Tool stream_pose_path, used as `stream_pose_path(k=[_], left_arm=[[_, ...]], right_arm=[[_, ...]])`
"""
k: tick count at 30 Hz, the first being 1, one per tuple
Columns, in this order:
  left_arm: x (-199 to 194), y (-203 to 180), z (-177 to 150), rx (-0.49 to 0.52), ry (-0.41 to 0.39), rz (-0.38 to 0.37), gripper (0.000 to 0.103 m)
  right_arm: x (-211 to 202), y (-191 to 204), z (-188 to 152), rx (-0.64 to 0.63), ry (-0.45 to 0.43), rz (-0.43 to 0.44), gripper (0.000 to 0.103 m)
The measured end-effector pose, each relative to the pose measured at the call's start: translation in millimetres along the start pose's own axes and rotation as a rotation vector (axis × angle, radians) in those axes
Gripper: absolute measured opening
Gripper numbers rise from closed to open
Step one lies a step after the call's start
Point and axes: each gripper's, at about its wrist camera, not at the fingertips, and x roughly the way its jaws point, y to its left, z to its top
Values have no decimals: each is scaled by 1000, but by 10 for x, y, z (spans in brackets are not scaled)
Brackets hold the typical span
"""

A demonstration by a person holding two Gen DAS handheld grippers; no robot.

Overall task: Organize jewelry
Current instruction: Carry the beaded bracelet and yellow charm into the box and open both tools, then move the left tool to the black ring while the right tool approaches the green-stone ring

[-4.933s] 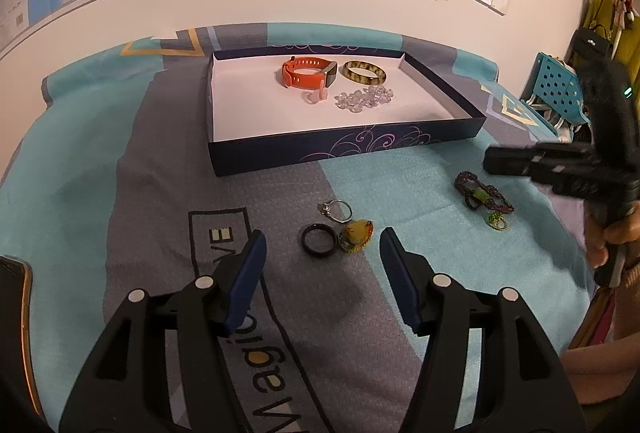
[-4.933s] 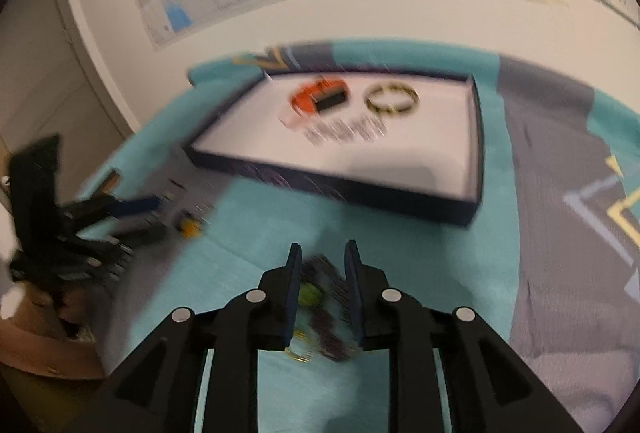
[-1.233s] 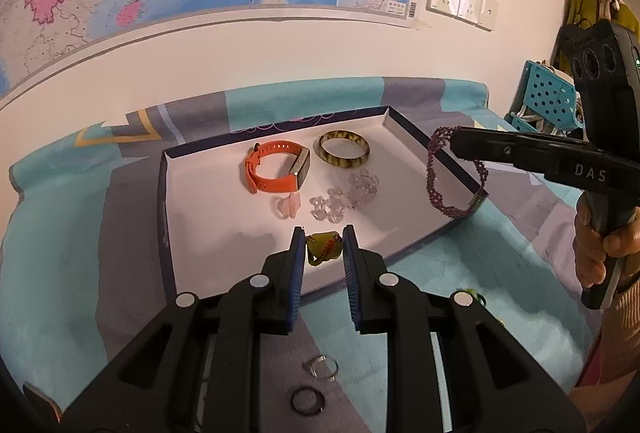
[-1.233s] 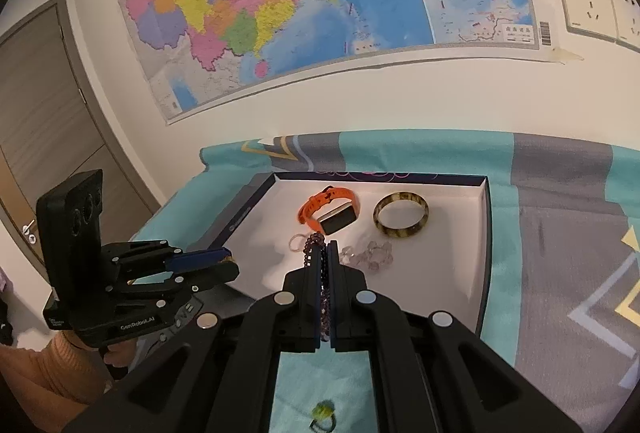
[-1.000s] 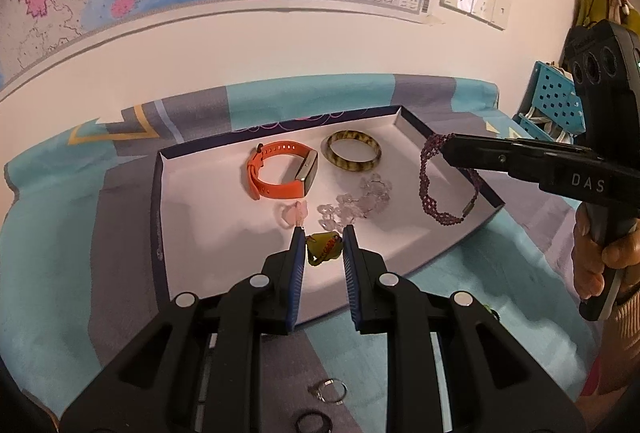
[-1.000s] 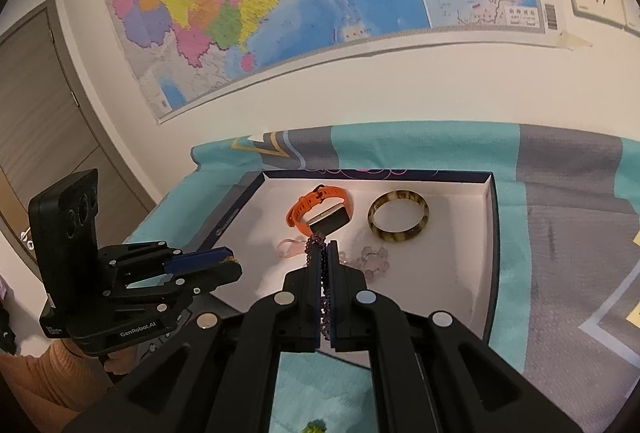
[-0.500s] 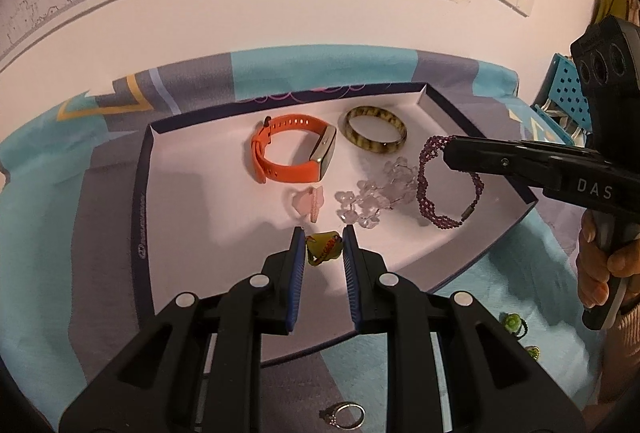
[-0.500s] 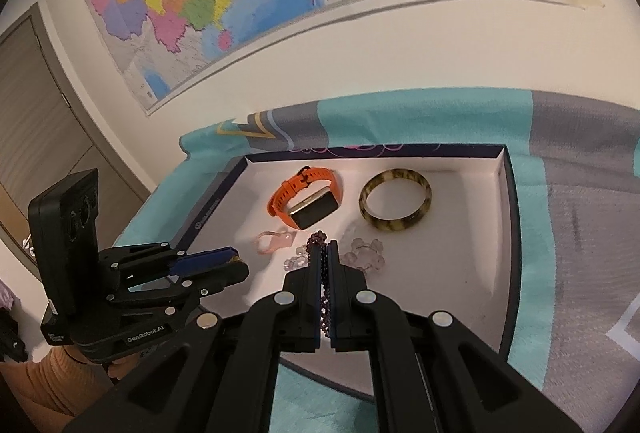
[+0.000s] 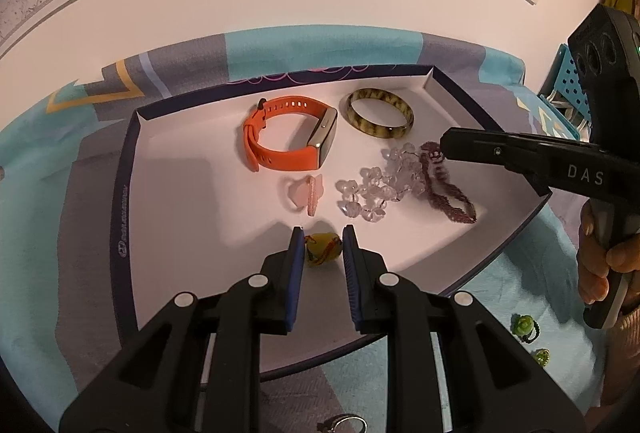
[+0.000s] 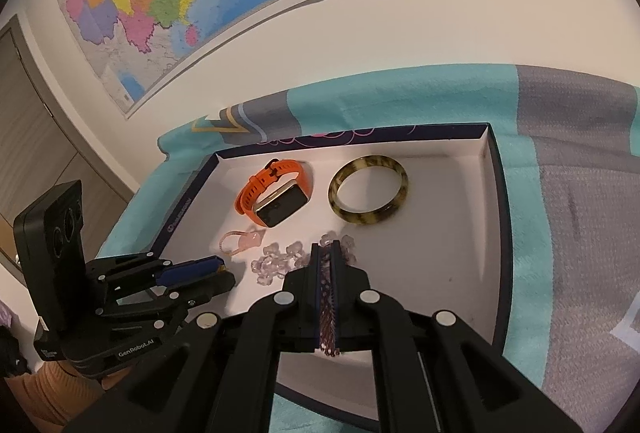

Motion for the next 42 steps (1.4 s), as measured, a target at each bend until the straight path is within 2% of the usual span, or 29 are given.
stream_pose_path(k=[9, 11, 15, 17, 19, 23, 28, 30, 36, 42], left_arm=[[-21, -16, -10, 7, -9, 0, 23], [-80, -27, -6, 11, -30, 2, 32], [-275, -53, -4, 22, -84, 24, 41], [-416, -60, -25, 26, -117, 26, 49], [-545, -53, -61, 24, -145, 29, 54], [-793, 10, -186, 14, -185, 24, 54], [-997, 128, -436, -1, -187, 38, 54], [-1022, 148, -536, -7, -176, 42, 54], [-945, 170, -848, -30, -111, 34, 54], [-924, 118, -1008, -26, -89, 37, 54]], right_arm=[[10, -14, -14, 5, 8, -27, 6], [-35, 9, -21, -1, 0, -29, 8], [-208, 95, -49, -35, -30, -38, 20], [-315, 158, -87, -64, -44, -42, 22], [-450, 240, -156, -104, -54, -42, 24], [-655, 331, -325, -154, -60, -45, 28], [-776, 369, -617, -190, -32, -67, 32], [-780, 367, -725, -198, -15, -84, 37], [-727, 344, -1001, -180, 39, -94, 40], [-724, 354, -1168, -169, 59, -108, 47]])
